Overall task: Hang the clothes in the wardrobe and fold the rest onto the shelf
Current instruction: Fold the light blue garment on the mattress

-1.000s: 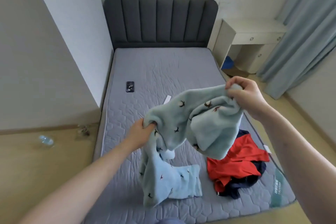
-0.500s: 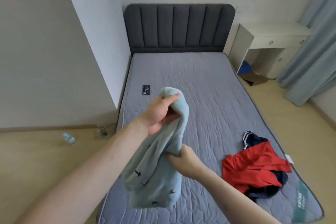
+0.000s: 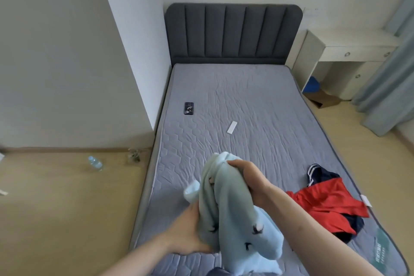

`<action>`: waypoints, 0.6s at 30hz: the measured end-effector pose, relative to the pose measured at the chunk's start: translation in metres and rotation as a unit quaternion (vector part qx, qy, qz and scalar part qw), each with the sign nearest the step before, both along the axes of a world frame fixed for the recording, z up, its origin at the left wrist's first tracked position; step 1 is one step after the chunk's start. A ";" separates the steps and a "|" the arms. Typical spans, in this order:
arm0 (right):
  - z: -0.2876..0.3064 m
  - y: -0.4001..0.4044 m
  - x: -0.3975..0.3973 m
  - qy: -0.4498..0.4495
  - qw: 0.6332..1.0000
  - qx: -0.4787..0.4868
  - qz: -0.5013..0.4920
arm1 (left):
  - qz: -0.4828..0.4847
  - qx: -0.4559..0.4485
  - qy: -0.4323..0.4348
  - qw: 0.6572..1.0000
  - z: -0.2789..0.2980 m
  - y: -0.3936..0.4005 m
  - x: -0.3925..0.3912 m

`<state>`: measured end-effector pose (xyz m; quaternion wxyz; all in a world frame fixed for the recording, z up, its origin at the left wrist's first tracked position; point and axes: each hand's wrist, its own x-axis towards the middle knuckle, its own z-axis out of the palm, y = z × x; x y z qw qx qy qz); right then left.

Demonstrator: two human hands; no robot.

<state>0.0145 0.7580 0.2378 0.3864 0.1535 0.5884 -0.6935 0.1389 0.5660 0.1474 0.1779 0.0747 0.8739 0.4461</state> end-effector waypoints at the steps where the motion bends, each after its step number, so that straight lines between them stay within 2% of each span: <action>1: -0.001 0.000 0.001 -0.001 1.000 -0.010 0.005 | 0.045 0.012 -0.017 0.999 -0.008 0.007 -0.002; 5: -0.009 0.022 -0.009 -0.015 0.999 0.004 0.040 | 0.175 0.059 -0.069 0.980 -0.026 0.013 -0.023; 7: -0.016 0.046 -0.019 -0.011 0.997 0.054 0.050 | 0.207 0.102 -0.082 0.970 -0.016 0.005 -0.035; 9: -0.028 0.072 -0.028 -0.005 0.989 0.144 0.037 | 0.246 0.142 -0.084 0.955 0.005 -0.006 -0.046; 12: -0.051 0.103 -0.031 0.071 0.946 0.315 0.022 | 0.257 0.197 -0.101 0.941 0.043 -0.014 -0.062; 14: -0.060 0.108 -0.021 0.153 0.897 0.408 0.071 | 0.239 0.217 -0.133 0.937 0.063 -0.006 -0.069; 15: -0.060 0.105 -0.010 0.177 0.891 0.409 0.090 | 0.239 0.228 -0.152 0.931 0.069 0.000 -0.073; 18: -0.056 0.081 0.035 0.214 0.910 0.295 0.197 | 0.246 0.279 -0.222 0.901 0.085 0.012 -0.080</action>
